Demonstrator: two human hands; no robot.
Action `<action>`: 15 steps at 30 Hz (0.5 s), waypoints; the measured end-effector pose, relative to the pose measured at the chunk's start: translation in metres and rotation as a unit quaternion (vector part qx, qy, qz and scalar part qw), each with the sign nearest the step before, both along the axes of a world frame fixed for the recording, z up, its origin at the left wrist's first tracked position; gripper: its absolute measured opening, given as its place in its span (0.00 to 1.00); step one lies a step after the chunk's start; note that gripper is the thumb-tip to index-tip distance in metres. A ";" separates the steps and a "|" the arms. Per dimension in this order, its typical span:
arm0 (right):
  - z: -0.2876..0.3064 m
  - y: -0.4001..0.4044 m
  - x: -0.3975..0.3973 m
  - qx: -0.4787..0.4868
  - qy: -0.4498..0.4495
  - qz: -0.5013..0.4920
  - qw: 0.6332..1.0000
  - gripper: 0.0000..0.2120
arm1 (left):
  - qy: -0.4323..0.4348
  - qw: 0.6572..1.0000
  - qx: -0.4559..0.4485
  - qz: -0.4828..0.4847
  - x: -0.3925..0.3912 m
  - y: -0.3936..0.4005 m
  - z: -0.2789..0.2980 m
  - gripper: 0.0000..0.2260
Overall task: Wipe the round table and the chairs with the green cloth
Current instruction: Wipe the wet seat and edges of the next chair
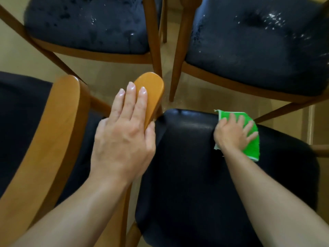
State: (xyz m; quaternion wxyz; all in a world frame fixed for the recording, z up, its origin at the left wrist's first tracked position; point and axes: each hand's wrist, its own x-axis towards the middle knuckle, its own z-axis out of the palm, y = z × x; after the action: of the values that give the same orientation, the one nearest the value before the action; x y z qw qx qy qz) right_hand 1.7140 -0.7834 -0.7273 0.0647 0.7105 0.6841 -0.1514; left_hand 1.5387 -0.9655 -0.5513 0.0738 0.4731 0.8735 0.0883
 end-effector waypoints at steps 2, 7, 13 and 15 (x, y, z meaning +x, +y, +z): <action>-0.001 -0.022 -0.037 -0.014 0.011 0.071 0.997 0.25 | -0.004 1.000 -0.005 0.002 0.000 0.001 0.002 0.29; 0.001 -0.080 -0.088 -0.006 0.028 0.301 0.953 0.27 | -0.007 1.000 -0.013 0.005 -0.001 0.002 0.003 0.30; -0.003 0.008 0.003 0.031 0.001 0.242 0.970 0.22 | -0.020 1.000 -0.006 -0.003 -0.005 0.000 -0.001 0.30; -0.001 0.035 0.056 0.045 -0.023 0.156 0.986 0.22 | -0.019 1.000 -0.008 -0.006 -0.004 0.001 -0.001 0.30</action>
State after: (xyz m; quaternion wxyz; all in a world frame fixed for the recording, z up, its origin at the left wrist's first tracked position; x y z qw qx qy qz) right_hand 1.7701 -0.7486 -0.7280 0.0709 0.6002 0.7914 -0.0919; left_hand 1.5342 -0.9649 -0.5526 0.0949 0.4755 0.8700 0.0896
